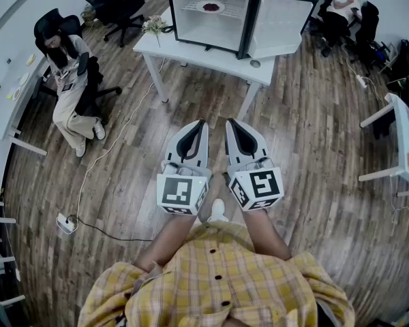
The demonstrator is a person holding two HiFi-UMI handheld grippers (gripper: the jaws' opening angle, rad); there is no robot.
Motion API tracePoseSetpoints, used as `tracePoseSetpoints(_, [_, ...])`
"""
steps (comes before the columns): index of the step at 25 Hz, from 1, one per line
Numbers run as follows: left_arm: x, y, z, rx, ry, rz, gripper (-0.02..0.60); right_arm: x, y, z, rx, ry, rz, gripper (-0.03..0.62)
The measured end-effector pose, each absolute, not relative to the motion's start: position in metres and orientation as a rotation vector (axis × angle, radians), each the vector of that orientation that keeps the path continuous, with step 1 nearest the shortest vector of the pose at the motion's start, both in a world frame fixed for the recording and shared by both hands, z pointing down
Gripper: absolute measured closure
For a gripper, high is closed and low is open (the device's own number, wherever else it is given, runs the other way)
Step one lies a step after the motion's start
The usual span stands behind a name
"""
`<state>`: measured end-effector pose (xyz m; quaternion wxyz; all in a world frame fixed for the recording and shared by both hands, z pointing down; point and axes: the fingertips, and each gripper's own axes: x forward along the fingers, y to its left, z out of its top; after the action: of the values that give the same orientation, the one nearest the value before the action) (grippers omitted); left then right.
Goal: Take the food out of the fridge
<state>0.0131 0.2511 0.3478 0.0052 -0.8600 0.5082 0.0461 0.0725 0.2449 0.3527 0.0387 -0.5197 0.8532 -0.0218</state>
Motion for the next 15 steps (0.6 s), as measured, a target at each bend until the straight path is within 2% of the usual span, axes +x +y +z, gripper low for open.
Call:
tracePoseSetpoints(10, [-0.006, 0.261, 0.349, -2.694, 1.585, 0.128, 0.574, 0.046, 0.259, 0.345, -1.611, 2.653, 0.059, 0.586])
tracePoseSetpoints(15, [-0.028, 0.259, 0.358, -2.725, 1.576, 0.127, 0.574, 0.026, 0.255, 0.356, -1.63, 2.661, 0.007, 0.586])
